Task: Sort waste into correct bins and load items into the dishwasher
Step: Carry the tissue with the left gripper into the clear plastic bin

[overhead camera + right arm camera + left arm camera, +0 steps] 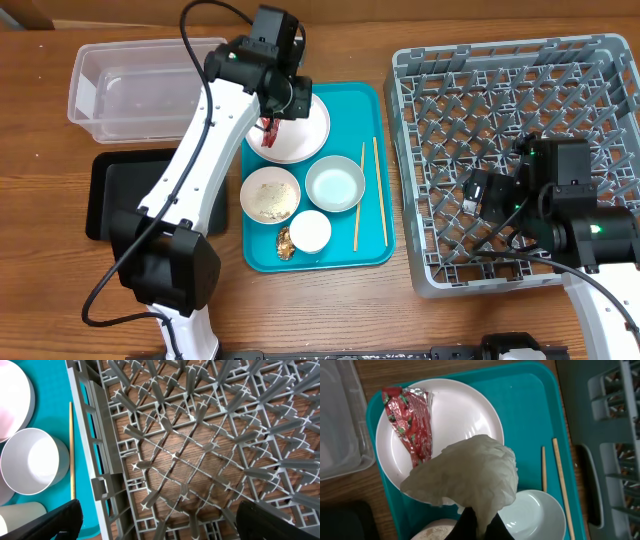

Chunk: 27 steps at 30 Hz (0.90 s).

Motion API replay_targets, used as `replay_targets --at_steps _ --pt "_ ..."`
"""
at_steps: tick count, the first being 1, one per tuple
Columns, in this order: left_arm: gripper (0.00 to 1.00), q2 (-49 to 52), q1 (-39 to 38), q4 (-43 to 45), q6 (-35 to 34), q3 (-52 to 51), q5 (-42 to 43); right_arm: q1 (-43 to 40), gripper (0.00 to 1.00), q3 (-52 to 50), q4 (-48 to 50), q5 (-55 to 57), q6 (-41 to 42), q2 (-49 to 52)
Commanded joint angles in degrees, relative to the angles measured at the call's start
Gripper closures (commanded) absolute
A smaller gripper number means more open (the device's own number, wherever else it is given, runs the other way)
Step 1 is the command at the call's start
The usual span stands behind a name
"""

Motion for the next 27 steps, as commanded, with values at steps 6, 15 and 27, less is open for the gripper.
replay_targets --at_steps 6,15,27 --pt "0.96 0.07 -0.37 -5.18 -1.46 8.07 -4.70 0.31 0.00 1.60 0.28 0.35 0.07 -0.48" --pt "0.96 0.04 1.38 -10.80 -4.26 13.92 -6.19 0.31 0.00 1.60 0.13 0.35 0.07 -0.48" --pt "0.96 0.09 3.26 -11.96 -6.43 19.58 -17.57 0.31 0.00 1.60 0.13 0.35 0.07 -0.48"
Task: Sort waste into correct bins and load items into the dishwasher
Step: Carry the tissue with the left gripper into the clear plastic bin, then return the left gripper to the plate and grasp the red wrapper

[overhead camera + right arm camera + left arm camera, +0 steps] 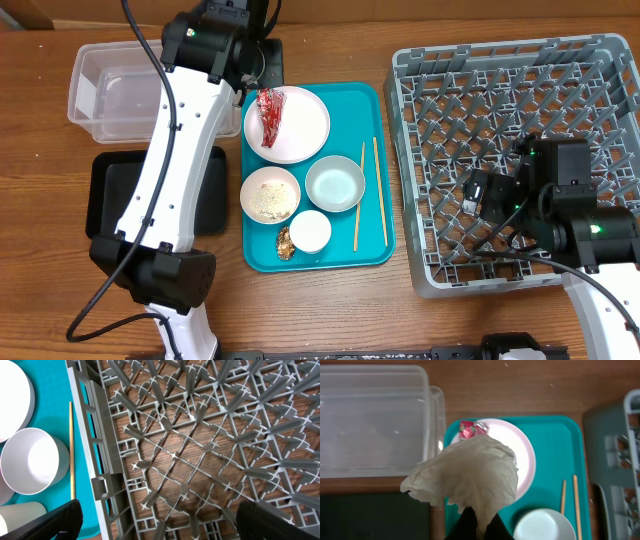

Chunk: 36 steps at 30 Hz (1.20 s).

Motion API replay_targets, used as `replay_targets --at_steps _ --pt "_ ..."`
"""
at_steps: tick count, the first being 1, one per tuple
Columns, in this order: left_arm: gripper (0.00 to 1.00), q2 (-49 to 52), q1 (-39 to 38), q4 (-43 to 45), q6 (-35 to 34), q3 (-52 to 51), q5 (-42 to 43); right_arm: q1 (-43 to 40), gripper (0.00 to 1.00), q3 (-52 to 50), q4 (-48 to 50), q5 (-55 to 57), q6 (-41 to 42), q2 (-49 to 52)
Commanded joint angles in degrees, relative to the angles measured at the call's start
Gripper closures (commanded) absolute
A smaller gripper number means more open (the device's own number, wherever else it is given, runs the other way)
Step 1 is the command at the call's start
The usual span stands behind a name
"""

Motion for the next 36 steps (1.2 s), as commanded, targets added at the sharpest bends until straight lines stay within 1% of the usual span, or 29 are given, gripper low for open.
replay_targets --at_steps 1,5,16,22,30,32,33,35,36 --pt "0.96 0.09 1.09 0.48 -2.67 1.33 -6.86 0.31 0.00 1.60 0.15 0.31 0.04 -0.48" --pt "0.96 0.09 2.91 2.49 -3.78 1.33 -9.84 0.31 0.00 1.60 0.15 0.31 0.04 -0.48" --pt "0.96 1.95 11.93 6.36 -4.85 0.68 -9.70 0.31 0.00 1.60 0.15 0.28 0.04 -0.48" --pt "0.96 7.98 15.65 6.10 -4.81 0.68 -6.38 0.31 0.00 1.60 0.13 0.26 0.07 -0.48" --pt "0.96 16.46 17.22 3.72 -4.76 0.68 -2.64 0.31 0.00 1.60 -0.13 0.28 0.04 -0.48" --pt "0.91 17.29 17.40 3.30 -4.76 0.68 -1.60 0.31 0.00 1.60 -0.13 0.28 0.04 -0.48" --pt "0.83 17.33 17.44 3.34 -4.79 0.68 -1.31 0.31 0.00 1.60 -0.13 0.28 0.04 -0.48" --pt "0.59 16.92 17.44 3.41 -4.76 0.90 -1.36 0.31 0.00 1.60 -0.22 0.28 0.04 -0.48" --pt "0.50 16.57 17.44 3.48 -4.74 1.20 -1.36 0.31 0.00 1.60 -0.31 0.28 0.04 -0.48"
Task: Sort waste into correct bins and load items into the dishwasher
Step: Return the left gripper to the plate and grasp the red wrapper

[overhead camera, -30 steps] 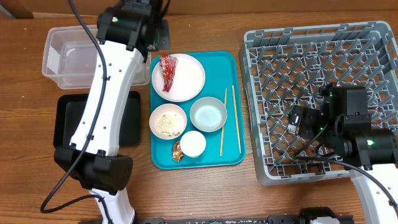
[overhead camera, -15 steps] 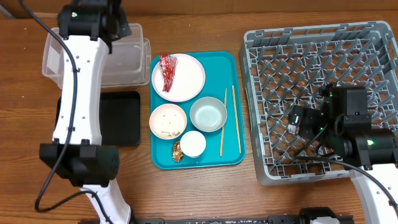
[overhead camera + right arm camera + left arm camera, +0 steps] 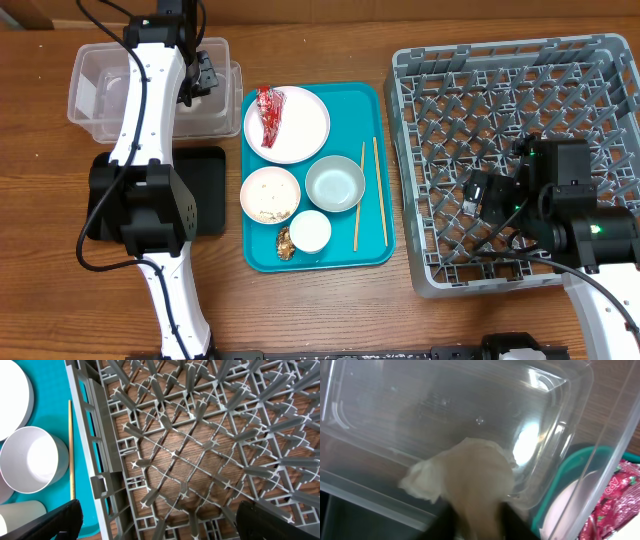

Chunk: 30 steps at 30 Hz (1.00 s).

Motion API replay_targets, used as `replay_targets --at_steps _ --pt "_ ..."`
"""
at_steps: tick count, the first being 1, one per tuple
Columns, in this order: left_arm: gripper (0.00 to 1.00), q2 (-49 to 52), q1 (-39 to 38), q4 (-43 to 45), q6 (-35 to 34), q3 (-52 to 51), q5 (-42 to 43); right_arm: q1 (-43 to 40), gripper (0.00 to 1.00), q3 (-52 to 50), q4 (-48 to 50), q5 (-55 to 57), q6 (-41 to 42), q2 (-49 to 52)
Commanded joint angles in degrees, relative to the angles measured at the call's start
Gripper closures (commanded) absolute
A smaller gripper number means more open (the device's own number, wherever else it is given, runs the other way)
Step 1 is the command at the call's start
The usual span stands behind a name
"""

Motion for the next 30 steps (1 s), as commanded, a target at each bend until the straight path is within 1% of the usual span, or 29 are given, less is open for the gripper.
replay_targets --at_steps 1,3,4,6,10,14,22,30 --pt "0.42 -2.03 0.57 0.11 -0.68 1.81 1.60 0.31 0.00 1.60 -0.11 0.31 0.07 -0.48" --pt "0.35 -3.50 0.57 0.13 -0.68 3.10 1.79 0.31 0.00 1.60 -0.31 0.33 0.07 -0.48" --pt "0.34 -4.39 0.42 0.20 -0.70 3.82 1.86 0.31 0.00 1.60 -0.35 0.33 0.07 -0.48" --pt "0.32 -6.49 -0.22 0.37 -0.66 5.18 2.36 0.31 0.00 1.60 -0.37 0.33 0.07 -0.48" --pt "0.33 -10.71 -2.56 2.05 1.31 5.79 7.02 0.31 0.00 1.60 -0.35 0.31 0.07 -0.48" --pt "0.33 -11.61 -6.71 1.88 3.45 5.75 8.24 0.31 0.00 1.60 -0.37 0.31 0.07 -0.48" --pt "0.32 -5.44 -13.81 -2.25 4.42 5.66 7.34 0.31 0.00 1.60 -0.59 0.33 0.07 -0.48" --pt "0.32 2.38 -14.78 -6.38 4.13 5.66 7.17 0.31 0.00 1.60 -0.59 0.33 0.04 -0.46"
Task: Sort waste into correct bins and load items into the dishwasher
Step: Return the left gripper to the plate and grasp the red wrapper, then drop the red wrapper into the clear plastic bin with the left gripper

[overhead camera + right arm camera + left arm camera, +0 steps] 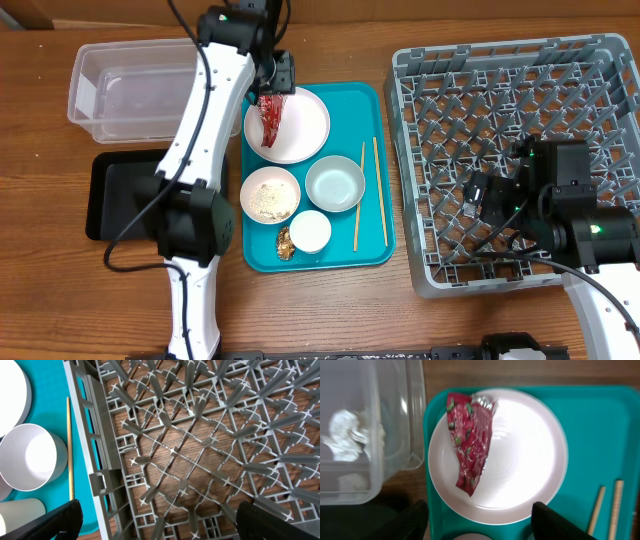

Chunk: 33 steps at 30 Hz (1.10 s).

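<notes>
My left gripper point(480, 527) is open and empty, hovering over the white plate point(525, 465) at the back of the teal tray point(355, 100). A red wrapper point(468, 440) lies on the plate's left half. A crumpled white tissue point(344, 435) lies in the clear bin point(140, 85) to the left of the tray. My right gripper point(160, 527) is open and empty over the grey dishwasher rack point(520, 100), near its left wall.
The tray also holds a bowl with crumbs point(270, 195), a pale blue bowl point(335, 183), a white cup point(310, 231), two chopsticks point(378, 190) and a brown scrap point(284, 241). A black bin point(120, 190) sits in front of the clear one.
My left gripper was in the clear bin with the tissue between its fingers. It is now open over the plate, and the tissue lies in the bin. The right arm has not moved.
My left gripper first held the tissue just above the plate and wrapper. Then it held it higher, near the clear bin's corner, and after that inside the bin. Now the tissue rests there and the gripper is back over the plate. The right gripper stayed open over the rack.
</notes>
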Motion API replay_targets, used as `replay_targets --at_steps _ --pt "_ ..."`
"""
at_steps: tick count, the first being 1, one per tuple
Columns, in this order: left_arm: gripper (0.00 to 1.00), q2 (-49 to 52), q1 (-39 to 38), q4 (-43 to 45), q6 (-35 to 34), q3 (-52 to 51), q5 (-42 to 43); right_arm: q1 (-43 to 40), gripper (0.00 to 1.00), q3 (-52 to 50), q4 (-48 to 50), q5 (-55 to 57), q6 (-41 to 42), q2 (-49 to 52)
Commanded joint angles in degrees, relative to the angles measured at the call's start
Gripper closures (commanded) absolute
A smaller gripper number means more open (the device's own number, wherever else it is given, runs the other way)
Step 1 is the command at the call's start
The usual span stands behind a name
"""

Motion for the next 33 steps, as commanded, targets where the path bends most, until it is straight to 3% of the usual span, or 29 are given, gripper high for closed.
replay_targets --at_steps 1,13,17,27,31,33 --pt "0.32 3.32 0.02 -1.22 0.57 0.07 0.04 0.31 0.00 1.60 0.11 0.33 0.04 -0.48" --pt "0.32 12.74 -0.02 -4.76 0.61 0.04 0.07 0.31 0.00 1.60 0.09 0.33 0.04 -0.48" --pt "0.38 14.16 -0.02 -4.76 0.61 0.04 0.15 0.31 0.00 1.57 0.09 0.33 0.07 -0.48" --pt "0.72 14.49 -0.09 -4.59 0.61 0.00 0.28 0.31 0.00 1.60 -0.11 0.33 0.04 -0.48" --pt "0.77 14.49 -0.09 -4.63 0.63 -0.31 0.26 0.31 0.00 1.60 -0.31 0.33 0.07 -0.48" --pt "0.85 14.49 -0.07 -4.61 0.63 -0.31 0.24 0.31 0.00 1.60 -0.35 0.33 0.04 -0.48"
